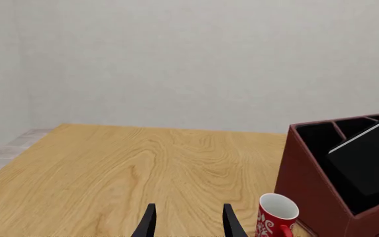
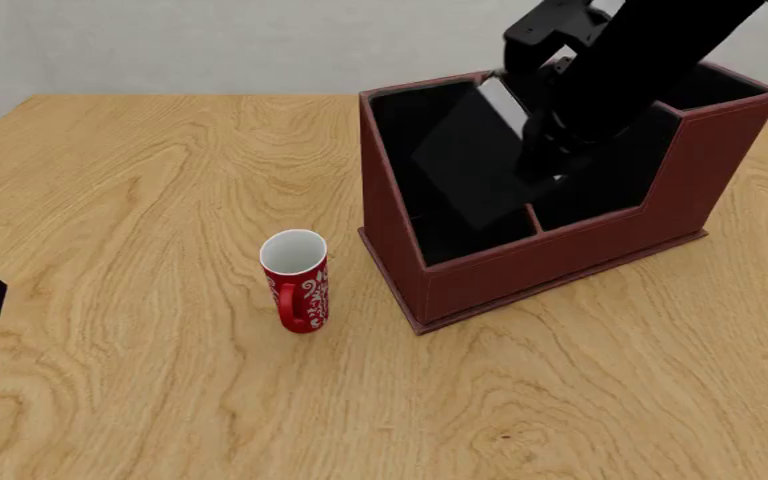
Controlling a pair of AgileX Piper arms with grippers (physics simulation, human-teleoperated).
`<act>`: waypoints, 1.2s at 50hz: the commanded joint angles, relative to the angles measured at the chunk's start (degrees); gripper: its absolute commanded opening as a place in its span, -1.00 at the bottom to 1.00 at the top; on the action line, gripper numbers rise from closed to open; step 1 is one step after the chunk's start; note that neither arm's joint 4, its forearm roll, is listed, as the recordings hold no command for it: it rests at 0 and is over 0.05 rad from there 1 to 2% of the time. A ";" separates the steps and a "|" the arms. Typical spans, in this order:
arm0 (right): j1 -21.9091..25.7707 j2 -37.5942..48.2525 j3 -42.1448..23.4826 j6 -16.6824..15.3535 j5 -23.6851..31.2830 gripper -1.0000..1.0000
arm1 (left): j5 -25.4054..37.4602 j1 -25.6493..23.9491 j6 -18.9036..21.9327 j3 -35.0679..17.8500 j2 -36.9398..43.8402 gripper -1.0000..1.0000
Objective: Pick up the book and place it in the left compartment of the caddy.
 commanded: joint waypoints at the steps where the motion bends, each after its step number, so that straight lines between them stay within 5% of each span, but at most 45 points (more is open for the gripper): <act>1: -0.05 1.52 -0.98 1.46 0.00 -1.00 | -0.65 0.48 0.07 0.60 0.52 1.00; 60: 2.18 8.74 -4.33 5.58 0.00 -1.00 | -2.91 2.49 0.70 2.71 2.09 1.00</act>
